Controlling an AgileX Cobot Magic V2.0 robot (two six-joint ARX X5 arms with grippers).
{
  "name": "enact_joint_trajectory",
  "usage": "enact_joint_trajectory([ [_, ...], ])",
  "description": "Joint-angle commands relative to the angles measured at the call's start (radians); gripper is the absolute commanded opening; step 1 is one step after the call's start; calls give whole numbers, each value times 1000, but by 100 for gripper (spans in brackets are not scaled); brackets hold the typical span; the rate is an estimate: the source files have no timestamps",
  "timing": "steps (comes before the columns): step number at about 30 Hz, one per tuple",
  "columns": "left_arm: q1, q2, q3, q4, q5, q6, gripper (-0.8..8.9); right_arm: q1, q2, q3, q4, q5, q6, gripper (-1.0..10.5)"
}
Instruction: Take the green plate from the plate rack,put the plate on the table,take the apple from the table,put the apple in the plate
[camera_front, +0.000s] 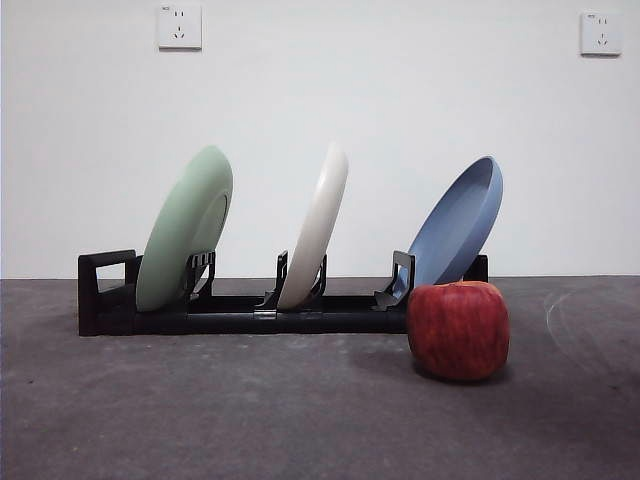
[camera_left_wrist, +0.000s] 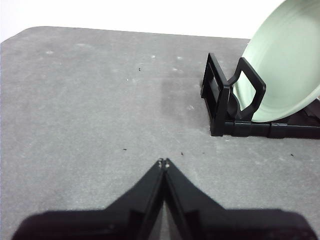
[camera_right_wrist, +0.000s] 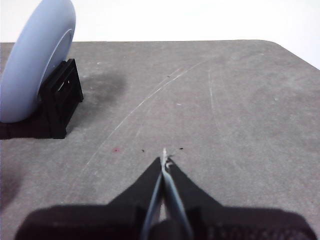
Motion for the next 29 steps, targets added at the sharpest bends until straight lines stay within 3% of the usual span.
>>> enact_joint_trajectory([
  [1,-2,0,-8,7,5,10,-3,0,-1,-5,0,0,12,0],
  [7,-2,0,-8,8,12,-6,-3,0,-1,-5,3,-35,48,0],
  [14,-2,0,-8,9,151,-188,-3,0,-1,-5,7,-76,379,0],
  [19,-2,0,-2,46,294,-314,-5,0,-1,-3,27,-134,499,-1],
  [23,-2,7,54,39,399,-329,-6,0,6,33,34,-187,582,-5],
  [29,-2,92,241,-28,498,-325,-6,0,109,202,-23,-256,570,-10],
])
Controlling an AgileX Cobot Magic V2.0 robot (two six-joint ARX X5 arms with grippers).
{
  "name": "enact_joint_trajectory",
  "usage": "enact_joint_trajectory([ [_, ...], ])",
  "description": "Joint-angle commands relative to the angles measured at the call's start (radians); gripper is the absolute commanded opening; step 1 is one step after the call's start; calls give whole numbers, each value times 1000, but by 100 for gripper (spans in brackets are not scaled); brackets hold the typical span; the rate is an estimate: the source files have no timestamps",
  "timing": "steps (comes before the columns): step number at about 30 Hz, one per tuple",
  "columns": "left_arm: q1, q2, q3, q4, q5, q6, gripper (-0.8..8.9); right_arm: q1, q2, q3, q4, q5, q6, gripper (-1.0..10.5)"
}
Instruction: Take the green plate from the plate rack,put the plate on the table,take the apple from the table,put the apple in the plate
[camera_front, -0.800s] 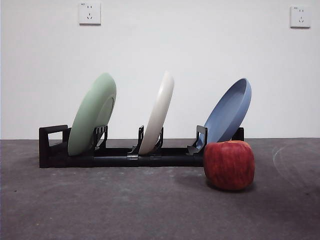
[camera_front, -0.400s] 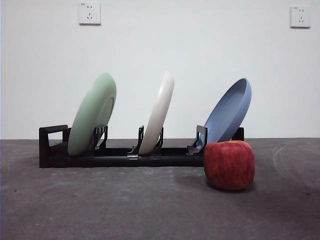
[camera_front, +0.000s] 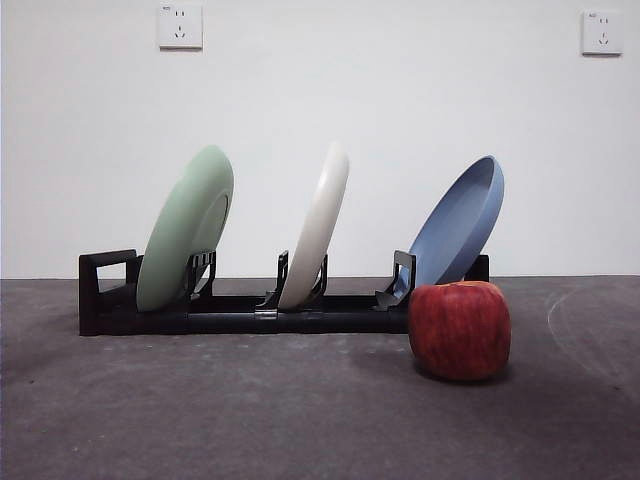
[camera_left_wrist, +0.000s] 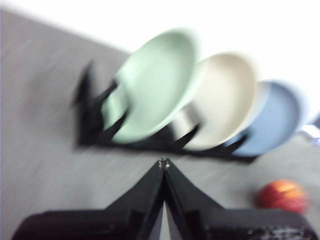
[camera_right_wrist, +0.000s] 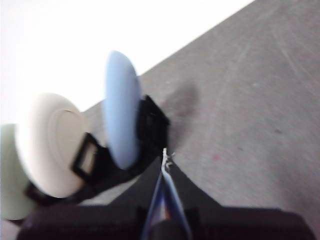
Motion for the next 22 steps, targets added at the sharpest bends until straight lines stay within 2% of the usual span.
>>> enact_joint_trajectory([
  [1,-2,63,104,-34,43,-2,-6,1,69,99,3,-53,-15,-10],
  [7,-2,243,342,-142,121,53,-6,1,277,370,-64,-188,-97,-10],
  [13,-3,446,610,-320,211,131,-5,1,497,688,-265,-367,-193,1],
  [17,-9,578,817,-498,269,215,-6,1,627,891,-411,-476,-277,2],
  [22,-41,702,1035,-664,275,330,-6,22,750,1081,-533,-489,-355,2],
])
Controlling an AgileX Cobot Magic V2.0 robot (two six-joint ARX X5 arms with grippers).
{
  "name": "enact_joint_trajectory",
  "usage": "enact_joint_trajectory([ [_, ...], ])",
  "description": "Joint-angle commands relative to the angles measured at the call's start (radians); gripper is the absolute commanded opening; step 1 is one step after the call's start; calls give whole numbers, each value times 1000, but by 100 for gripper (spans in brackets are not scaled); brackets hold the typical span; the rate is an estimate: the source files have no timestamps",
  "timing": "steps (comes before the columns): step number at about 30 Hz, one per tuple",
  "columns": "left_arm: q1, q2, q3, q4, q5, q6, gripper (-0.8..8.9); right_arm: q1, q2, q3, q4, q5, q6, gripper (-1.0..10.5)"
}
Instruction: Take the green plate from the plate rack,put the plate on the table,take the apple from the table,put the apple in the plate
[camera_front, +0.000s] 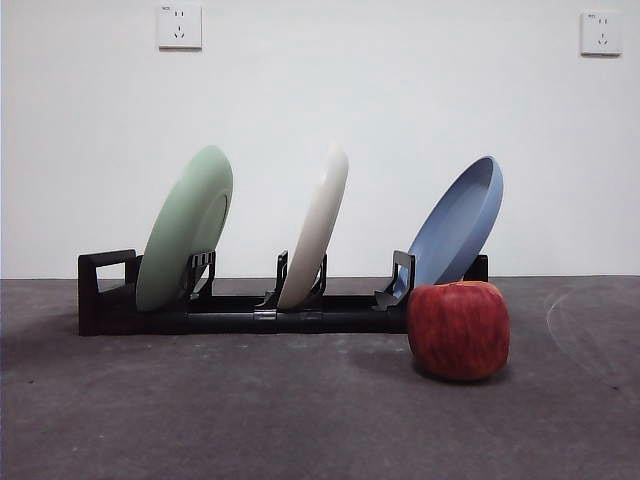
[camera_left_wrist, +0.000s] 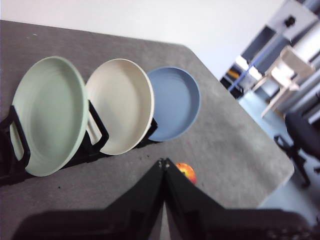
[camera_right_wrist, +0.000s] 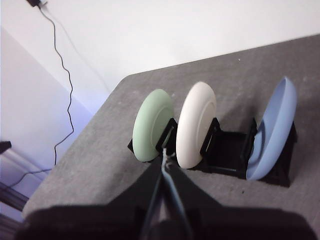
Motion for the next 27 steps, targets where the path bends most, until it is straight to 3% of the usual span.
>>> enact_joint_trajectory([
  [1,-25,61,122,-71,4,111,-6,26,61,101,-61,-3,-84,5],
  [4,-51,116,199,-97,1,113,-6,65,120,182,-128,7,-126,52],
  [8,-82,170,246,-102,-3,113,20,126,188,237,-180,49,-152,236],
  [13,-127,228,254,-108,-40,107,382,211,246,253,-194,127,-151,423],
  [14,-136,238,254,-114,-68,105,418,223,254,253,-194,149,-152,467],
  [16,-158,262,254,-121,-127,106,423,250,270,253,-194,205,-152,572],
  [18,-178,283,254,-118,-175,105,423,274,285,253,-191,243,-158,600],
  [27,-235,424,273,-21,-277,94,423,312,341,280,-190,271,-162,599],
])
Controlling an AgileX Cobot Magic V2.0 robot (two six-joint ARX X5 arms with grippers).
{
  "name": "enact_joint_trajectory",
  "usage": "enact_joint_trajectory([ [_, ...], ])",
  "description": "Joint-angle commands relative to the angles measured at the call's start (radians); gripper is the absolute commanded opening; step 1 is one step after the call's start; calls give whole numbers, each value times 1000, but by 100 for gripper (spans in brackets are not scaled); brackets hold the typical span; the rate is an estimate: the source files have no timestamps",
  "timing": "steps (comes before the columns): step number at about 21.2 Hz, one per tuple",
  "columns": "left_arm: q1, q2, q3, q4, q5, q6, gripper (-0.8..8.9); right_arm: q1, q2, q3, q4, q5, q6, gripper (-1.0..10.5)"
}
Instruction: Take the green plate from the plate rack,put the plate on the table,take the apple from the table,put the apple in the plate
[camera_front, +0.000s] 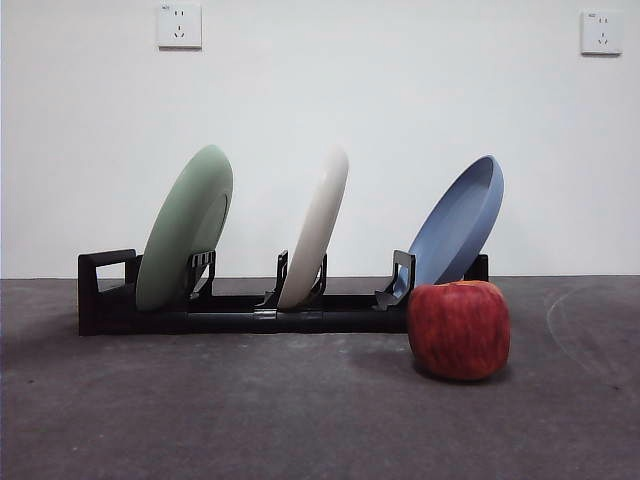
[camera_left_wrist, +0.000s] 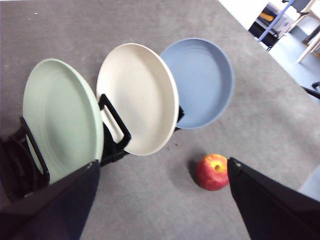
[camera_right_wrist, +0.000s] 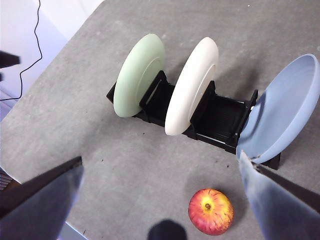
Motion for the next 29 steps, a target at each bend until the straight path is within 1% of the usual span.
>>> enact_joint_trajectory([
  [1,-18,65,28,28,-31,0,423,7,11,22,7,3,-6,598],
  [3,-28,127,69,35,-79,0,423,7,18,34,7,11,-6,598],
  [5,-39,220,146,33,-156,2,423,7,18,43,11,20,-6,598],
  [8,-48,357,274,18,-187,5,422,7,18,45,10,21,-6,597],
  [11,-53,492,399,-21,-196,7,422,7,18,45,8,22,-6,597],
  [13,-64,560,449,-59,-266,22,422,7,18,45,8,26,-6,596],
  [14,-68,583,459,-76,-294,37,422,7,18,45,8,26,-6,596],
  [16,-80,624,459,-87,-311,47,421,7,18,45,8,35,-6,596],
  [18,-86,657,459,-94,-313,46,420,7,18,45,7,53,-6,596],
  [19,-91,672,459,-96,-313,46,407,7,18,45,7,53,-6,596],
  [27,-97,727,459,-103,-317,46,402,7,18,45,6,56,-5,595],
  [28,-97,727,459,-100,-317,46,362,7,18,45,6,61,-4,595],
  [29,-97,727,459,-100,-317,47,281,7,18,45,6,64,-5,595],
])
